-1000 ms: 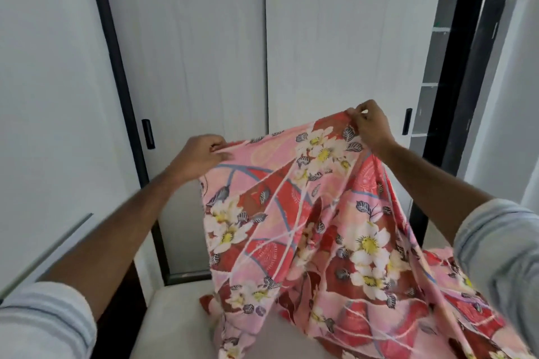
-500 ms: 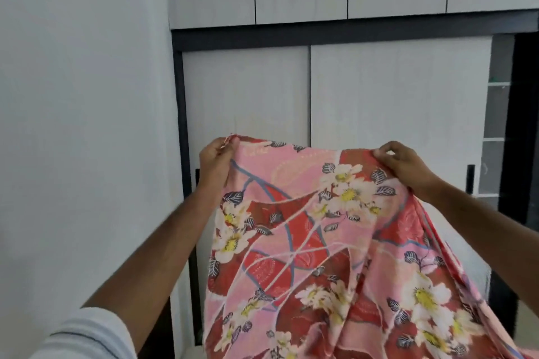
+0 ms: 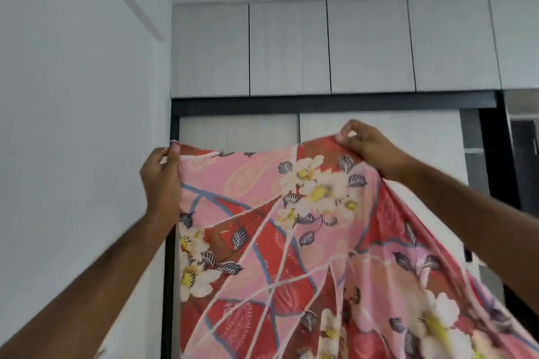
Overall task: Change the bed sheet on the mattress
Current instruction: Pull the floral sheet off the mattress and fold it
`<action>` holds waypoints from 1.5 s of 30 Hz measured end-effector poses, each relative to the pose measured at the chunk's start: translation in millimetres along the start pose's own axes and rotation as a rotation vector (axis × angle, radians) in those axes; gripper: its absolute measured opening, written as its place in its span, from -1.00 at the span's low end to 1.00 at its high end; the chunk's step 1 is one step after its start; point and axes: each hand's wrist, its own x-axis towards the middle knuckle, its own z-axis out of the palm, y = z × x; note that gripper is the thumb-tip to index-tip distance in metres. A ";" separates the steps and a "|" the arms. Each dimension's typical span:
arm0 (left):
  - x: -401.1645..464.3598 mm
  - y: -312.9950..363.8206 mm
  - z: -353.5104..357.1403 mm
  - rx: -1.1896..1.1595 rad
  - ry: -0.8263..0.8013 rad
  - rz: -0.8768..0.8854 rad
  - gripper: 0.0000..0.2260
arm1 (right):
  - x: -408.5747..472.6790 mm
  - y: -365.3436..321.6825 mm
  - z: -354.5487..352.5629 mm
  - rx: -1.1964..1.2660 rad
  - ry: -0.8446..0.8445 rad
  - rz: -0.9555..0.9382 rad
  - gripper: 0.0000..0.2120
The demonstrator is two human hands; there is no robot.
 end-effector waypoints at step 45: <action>-198.0 -40.4 144.2 0.433 -0.499 0.071 -0.86 | -257.8 207.1 73.7 -0.653 -0.053 0.553 -0.68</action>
